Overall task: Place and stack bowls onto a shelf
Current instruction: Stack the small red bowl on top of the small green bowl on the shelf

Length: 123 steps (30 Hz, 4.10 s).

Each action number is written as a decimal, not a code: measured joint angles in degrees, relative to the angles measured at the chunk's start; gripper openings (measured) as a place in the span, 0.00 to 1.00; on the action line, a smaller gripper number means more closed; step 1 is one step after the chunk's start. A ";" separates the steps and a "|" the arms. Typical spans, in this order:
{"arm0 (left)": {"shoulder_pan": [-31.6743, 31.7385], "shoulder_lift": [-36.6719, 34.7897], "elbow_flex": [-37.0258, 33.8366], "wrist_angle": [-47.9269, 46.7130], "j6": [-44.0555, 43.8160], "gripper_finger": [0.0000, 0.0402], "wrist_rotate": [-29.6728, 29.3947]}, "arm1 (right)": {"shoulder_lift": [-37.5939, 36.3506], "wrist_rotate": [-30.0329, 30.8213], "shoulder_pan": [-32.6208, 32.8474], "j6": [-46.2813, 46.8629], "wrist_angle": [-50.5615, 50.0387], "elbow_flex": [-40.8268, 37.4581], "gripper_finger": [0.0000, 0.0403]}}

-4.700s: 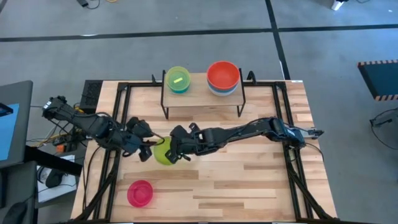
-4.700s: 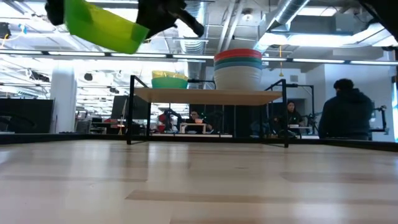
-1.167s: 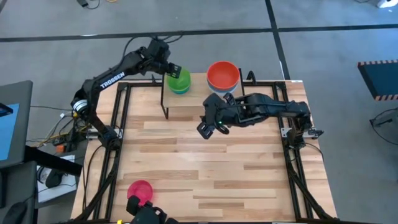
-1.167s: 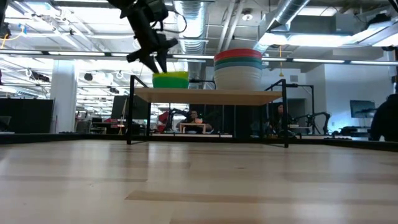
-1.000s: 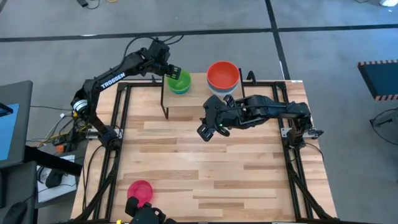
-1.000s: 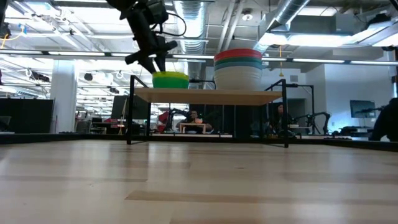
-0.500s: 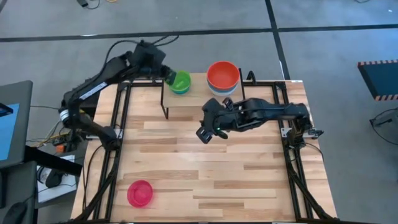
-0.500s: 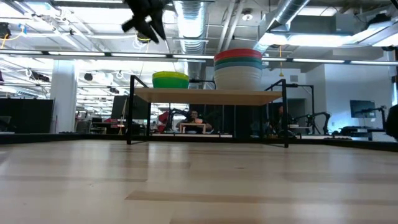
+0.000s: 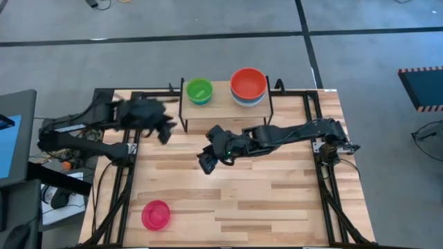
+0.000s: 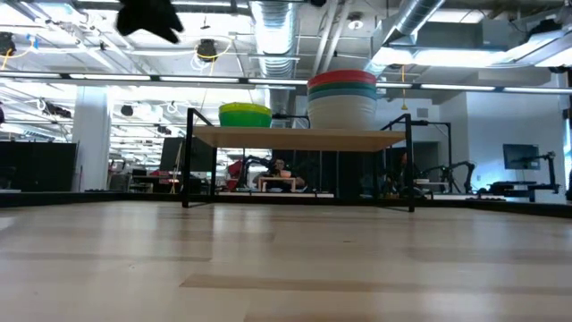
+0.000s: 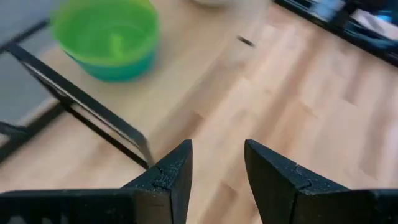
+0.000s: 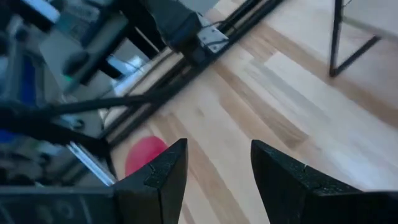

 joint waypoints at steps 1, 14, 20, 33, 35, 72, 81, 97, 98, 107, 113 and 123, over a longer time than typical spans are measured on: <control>-1.80 -1.98 -1.56 -0.19 -1.11 0.32 0.36 | -0.02 0.09 0.12 1.03 2.55 -1.50 0.50; -19.99 -17.46 -9.84 -1.22 -10.64 0.32 -1.07 | 11.08 0.65 3.17 14.97 21.46 -7.44 0.44; -24.38 -18.52 -13.17 -2.09 -10.68 0.32 -1.11 | 17.14 -0.17 4.76 20.23 22.82 -5.91 0.44; -31.10 -18.48 -20.64 -2.01 -14.35 0.32 -1.61 | 27.26 -3.40 5.35 20.04 24.05 4.95 0.44; -31.61 -18.49 -20.79 -1.96 -14.83 0.32 -1.67 | 28.01 -4.08 5.26 19.52 24.67 5.97 0.44; -40.50 -15.51 -21.33 -9.79 -33.51 0.32 8.91 | 32.70 -4.29 5.25 20.14 30.87 6.47 0.44; -48.91 -3.57 -28.42 -2.16 -36.00 0.32 15.09 | 32.31 -4.26 4.74 25.73 14.87 6.47 0.41; -51.23 14.68 -29.25 16.57 -32.38 0.32 19.95 | 24.71 -4.36 4.36 22.12 -2.25 6.50 0.38; -51.23 15.44 -29.25 16.57 -32.03 0.32 20.22 | 23.73 -3.25 4.36 21.94 -4.52 6.51 0.38; -51.25 21.46 -29.25 17.04 -29.60 0.15 19.54 | 15.00 5.84 7.11 21.34 -23.46 6.44 0.38; -49.31 20.93 -28.42 16.77 -27.61 0.01 19.07 | 8.47 10.64 7.65 21.08 -33.09 6.44 0.38; -36.22 11.88 -18.33 4.24 -17.80 0.00 13.79 | -1.10 14.50 5.47 19.22 -43.49 6.44 0.31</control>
